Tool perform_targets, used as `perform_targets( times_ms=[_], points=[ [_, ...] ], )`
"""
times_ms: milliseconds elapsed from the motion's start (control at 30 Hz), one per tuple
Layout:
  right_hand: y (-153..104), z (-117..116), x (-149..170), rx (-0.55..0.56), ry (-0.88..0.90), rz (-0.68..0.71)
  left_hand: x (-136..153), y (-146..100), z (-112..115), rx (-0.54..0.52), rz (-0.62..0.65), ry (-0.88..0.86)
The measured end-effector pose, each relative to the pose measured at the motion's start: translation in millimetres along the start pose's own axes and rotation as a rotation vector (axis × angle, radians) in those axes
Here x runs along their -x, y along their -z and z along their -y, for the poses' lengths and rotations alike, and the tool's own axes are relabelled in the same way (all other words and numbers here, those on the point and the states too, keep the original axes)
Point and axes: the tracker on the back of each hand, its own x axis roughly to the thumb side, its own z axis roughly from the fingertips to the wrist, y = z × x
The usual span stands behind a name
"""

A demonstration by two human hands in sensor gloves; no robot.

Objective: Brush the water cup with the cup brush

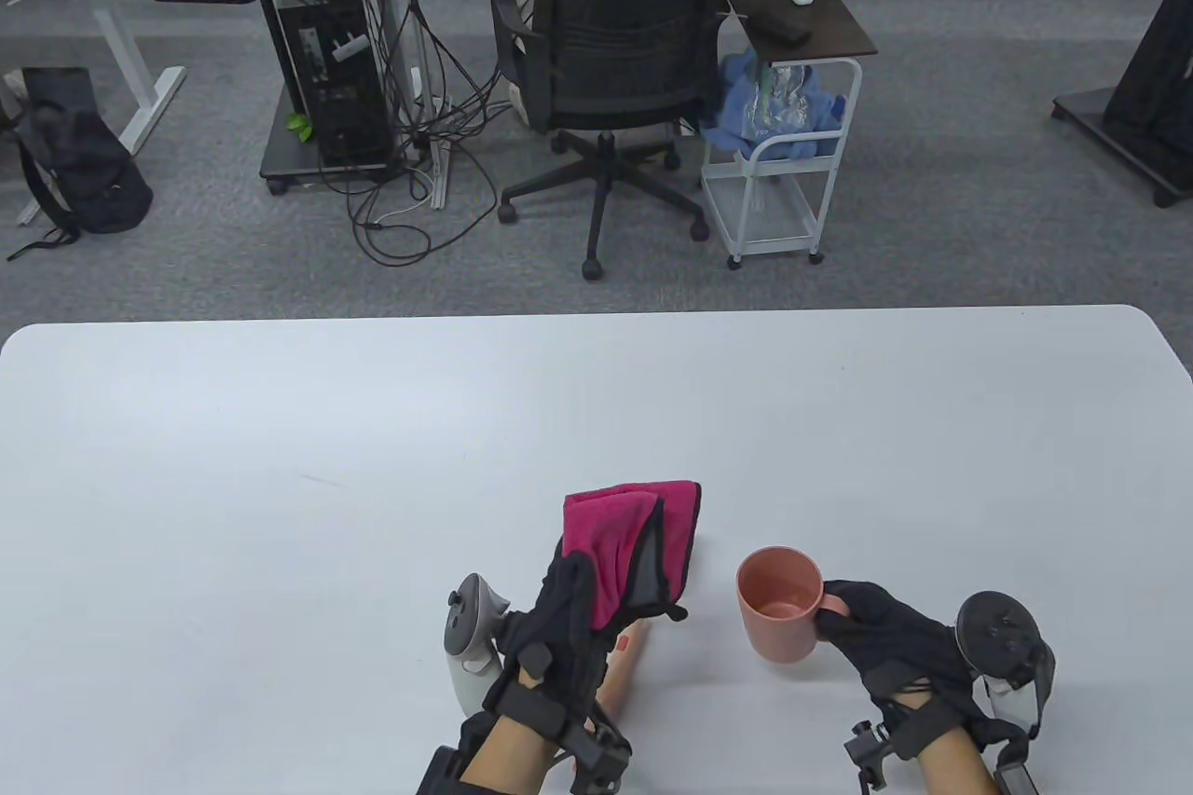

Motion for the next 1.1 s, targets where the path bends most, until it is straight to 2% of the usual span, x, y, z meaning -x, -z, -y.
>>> perform_targets(
  times_ms=[267,400,533,600,667,733,833,900,1033,1100],
  points=[
    [5.1,-3.5,17.8,-0.046,-0.035,-0.127,-1.8,-0.1,-3.2,-0.015,0.009,-0.004],
    [5.4,-4.7,15.1,-0.059,-0.184,-0.163,-3.1,-0.8,-6.3,-0.030,0.012,-0.003],
    [5.8,-7.5,12.3,-0.078,-0.249,-0.182,-5.0,-1.7,-10.9,-0.052,0.015,0.006],
    [5.0,-8.8,12.9,-0.113,-0.252,-0.215,-6.5,-2.8,-13.5,-0.066,0.019,0.004],
    [2.0,-5.0,11.8,-0.208,-0.197,-0.256,-7.7,-3.9,-17.5,-0.089,0.024,0.001],
    [-3.6,4.2,8.2,-0.205,-0.158,-0.267,-9.4,-4.7,-23.6,-0.118,0.020,0.021],
    [-13.0,22.7,0.5,-0.080,-0.193,-0.239,-20.5,-7.5,-33.0,-0.212,0.017,0.114],
    [-15.8,29.1,-1.1,-0.045,-0.202,-0.232,-35.1,-7.6,-37.4,-0.237,0.013,0.256],
    [-13.2,27.1,-4.0,-0.052,-0.145,-0.204,-61.3,-11.3,-46.4,-0.271,-0.029,0.765],
    [-12.3,23.2,-7.4,-0.070,-0.115,-0.183,-67.5,-12.2,-53.8,-0.287,-0.059,0.900]
  ],
)
